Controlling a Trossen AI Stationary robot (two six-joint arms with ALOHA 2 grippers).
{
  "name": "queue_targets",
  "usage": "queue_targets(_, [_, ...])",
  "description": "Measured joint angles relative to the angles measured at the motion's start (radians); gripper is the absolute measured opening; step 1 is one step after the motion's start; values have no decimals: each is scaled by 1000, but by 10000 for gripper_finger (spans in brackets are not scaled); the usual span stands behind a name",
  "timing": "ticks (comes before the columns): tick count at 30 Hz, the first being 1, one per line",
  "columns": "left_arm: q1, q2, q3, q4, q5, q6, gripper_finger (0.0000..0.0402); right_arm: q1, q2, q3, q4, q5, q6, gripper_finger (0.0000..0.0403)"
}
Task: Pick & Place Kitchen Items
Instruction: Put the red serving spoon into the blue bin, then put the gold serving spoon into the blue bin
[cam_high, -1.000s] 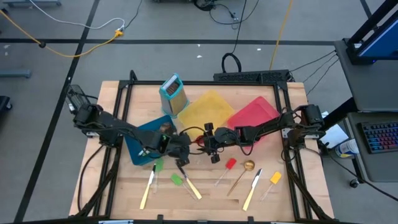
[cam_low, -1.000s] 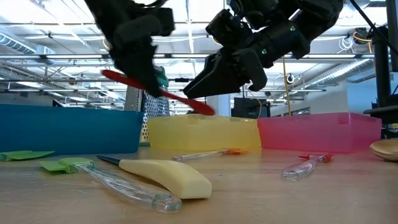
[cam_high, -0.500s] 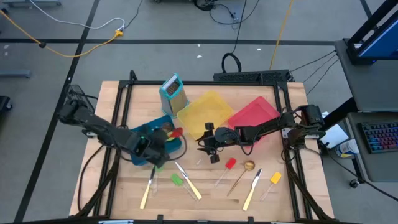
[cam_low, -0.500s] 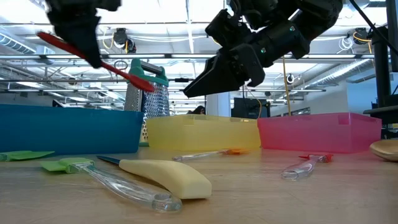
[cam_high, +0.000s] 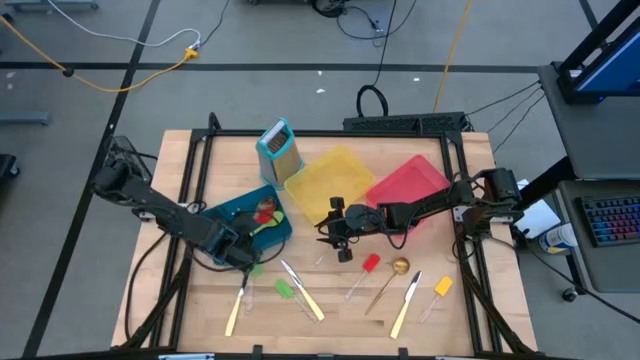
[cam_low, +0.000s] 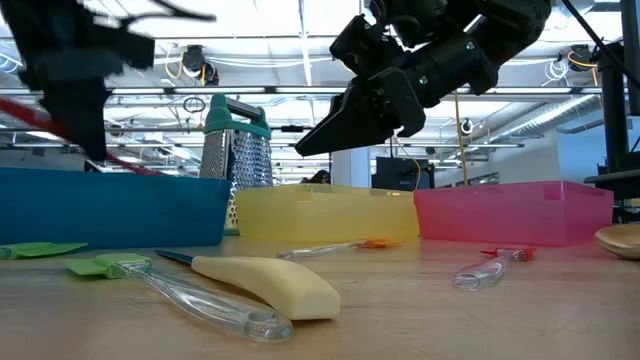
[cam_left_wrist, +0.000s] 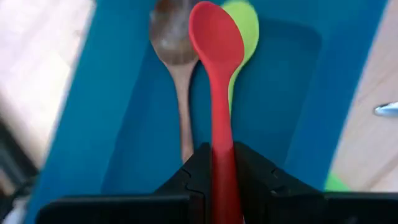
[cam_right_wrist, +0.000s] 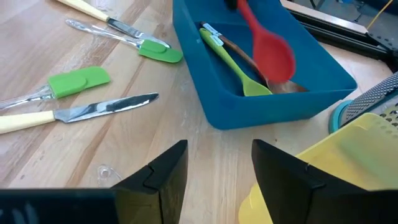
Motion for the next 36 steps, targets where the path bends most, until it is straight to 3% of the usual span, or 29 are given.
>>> queue_targets(9, [67,-1,-161,210,70,80,50,0,0,0,0,0,-2,167])
queue_targets(22, [89,0,-179,250,62,111,149,6,0,0,-10,1,52,167])
queue_targets(36, [89,0,-179,250,-56,92,158,146,-41,0,-325,37,12,166])
